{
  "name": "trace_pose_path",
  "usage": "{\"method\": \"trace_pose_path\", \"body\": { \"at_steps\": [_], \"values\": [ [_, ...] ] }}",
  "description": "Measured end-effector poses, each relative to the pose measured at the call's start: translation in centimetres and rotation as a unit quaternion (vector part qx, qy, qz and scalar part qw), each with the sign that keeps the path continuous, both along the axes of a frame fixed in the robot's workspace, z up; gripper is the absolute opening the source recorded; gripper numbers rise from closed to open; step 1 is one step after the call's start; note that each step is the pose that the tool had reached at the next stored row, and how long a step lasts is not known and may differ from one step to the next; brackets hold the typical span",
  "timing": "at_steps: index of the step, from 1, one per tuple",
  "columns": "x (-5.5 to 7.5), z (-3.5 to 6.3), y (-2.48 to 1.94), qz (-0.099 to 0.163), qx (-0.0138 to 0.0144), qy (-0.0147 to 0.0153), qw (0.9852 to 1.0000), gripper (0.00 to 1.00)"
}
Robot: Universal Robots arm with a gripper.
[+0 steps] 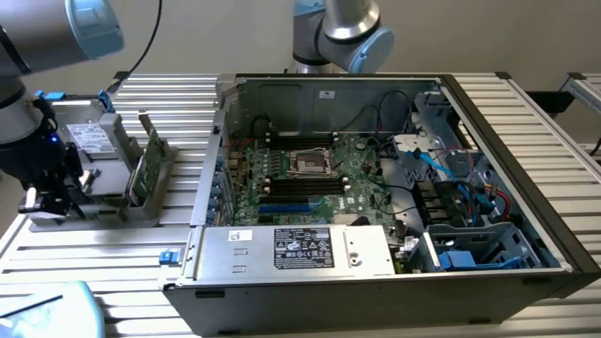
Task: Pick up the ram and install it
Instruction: 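Pick up the ram and move it above insertion slot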
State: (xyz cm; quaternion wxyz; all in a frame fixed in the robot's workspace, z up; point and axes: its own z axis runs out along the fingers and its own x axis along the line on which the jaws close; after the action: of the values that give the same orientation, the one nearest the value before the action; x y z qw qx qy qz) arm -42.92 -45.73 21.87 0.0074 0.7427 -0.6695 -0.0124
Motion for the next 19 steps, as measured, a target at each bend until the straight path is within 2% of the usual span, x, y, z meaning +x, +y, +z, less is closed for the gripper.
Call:
{"method": "trace_pose_path", "body": {
  "at_steps": [5, 11, 19],
  "values": [
    [0.2, -0.77, 0.02, -0.001, 0.0033, -0.0001, 1.0000, 0.37],
    [0.2, -1.75, 0.17, -0.011, 0.0039, -0.0002, 0.9999, 0.37],
    [0.2, -1.98, 0.26, -0.016, 0.0040, -0.0004, 0.9999, 0.37]
  ]
}}
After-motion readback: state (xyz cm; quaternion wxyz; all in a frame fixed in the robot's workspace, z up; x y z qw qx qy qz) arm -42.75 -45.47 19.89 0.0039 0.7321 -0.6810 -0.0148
